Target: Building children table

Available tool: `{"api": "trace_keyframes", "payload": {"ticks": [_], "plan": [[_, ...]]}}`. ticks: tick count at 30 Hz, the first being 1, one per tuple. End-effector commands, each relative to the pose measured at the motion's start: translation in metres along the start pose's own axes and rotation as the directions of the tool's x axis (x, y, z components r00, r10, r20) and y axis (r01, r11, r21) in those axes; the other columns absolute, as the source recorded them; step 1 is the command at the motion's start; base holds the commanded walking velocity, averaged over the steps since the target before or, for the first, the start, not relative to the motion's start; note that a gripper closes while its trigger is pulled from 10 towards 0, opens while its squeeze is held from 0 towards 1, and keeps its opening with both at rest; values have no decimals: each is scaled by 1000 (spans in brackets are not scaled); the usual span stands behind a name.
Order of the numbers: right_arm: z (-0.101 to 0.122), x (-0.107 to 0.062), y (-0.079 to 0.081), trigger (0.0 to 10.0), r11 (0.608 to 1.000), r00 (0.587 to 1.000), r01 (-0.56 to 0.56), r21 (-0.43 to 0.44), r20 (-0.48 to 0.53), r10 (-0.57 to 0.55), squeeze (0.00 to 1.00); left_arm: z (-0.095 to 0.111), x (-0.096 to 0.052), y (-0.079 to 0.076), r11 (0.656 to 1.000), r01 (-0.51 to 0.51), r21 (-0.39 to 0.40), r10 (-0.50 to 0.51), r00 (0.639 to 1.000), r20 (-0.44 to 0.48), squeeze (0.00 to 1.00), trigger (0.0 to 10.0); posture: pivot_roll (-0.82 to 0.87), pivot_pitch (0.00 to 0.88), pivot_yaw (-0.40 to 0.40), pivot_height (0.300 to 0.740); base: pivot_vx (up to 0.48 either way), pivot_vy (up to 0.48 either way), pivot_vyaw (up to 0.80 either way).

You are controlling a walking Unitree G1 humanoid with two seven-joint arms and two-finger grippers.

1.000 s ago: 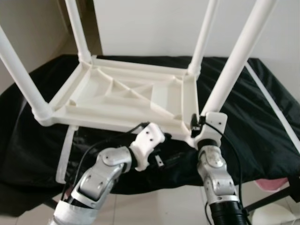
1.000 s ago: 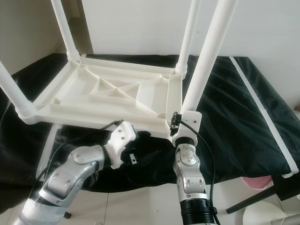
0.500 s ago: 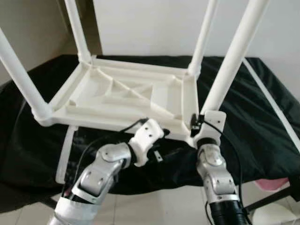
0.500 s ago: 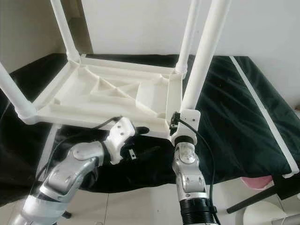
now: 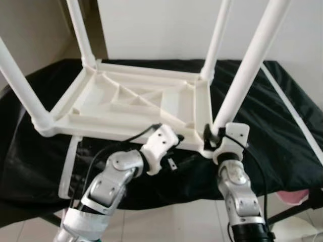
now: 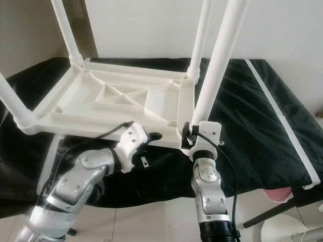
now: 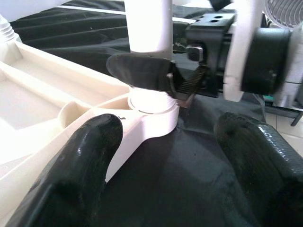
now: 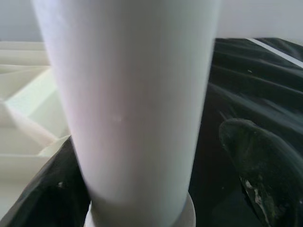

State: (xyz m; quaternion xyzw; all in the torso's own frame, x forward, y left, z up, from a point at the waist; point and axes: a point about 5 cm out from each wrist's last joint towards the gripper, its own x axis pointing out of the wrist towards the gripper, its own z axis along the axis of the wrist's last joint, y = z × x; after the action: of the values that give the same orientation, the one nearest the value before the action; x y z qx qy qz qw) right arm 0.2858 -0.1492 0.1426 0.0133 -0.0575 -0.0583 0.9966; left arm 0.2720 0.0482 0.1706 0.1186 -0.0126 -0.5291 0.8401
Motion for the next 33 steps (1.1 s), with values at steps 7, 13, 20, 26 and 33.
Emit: {"api": "trace_keyframes", "payload": {"ticks": [7, 13, 20, 26, 33], "plan": [[2, -1, -26, 10000, 987, 986, -158, -7, 42, 158, 0, -2, -1, 4, 999, -37, 14, 37, 999, -15, 0, 10000, -58, 91, -15, 740, 0, 0, 0], [8, 7, -35, 10000, 955, 953, -296, -29, 60, 297, 0, -5, -2, 5, 999, -31, 42, 32, 999, -39, 0, 10000, -58, 91, -14, 740, 0, 0, 0], [11, 17, -32, 10000, 890, 891, -448, -85, 42, 452, 0, -2, -1, 7, 998, -35, 47, 37, 999, -33, 0, 10000, -51, 86, -14, 740, 0, 0, 0], [9, 28, -25, 10000, 816, 822, -565, -120, 0, 569, 0, -1, 0, 8, 998, -34, 52, 36, 999, -30, 0, 10000, -43, 84, -11, 740, 0, 0, 0], [2, 32, -24, 4471, 772, 782, -621, -131, -39, 622, 0, 1, -1, 10, 997, -45, 57, 47, 999, -27, 0, 10000, -31, 81, -18, 740, 0, 0, 0]]}}
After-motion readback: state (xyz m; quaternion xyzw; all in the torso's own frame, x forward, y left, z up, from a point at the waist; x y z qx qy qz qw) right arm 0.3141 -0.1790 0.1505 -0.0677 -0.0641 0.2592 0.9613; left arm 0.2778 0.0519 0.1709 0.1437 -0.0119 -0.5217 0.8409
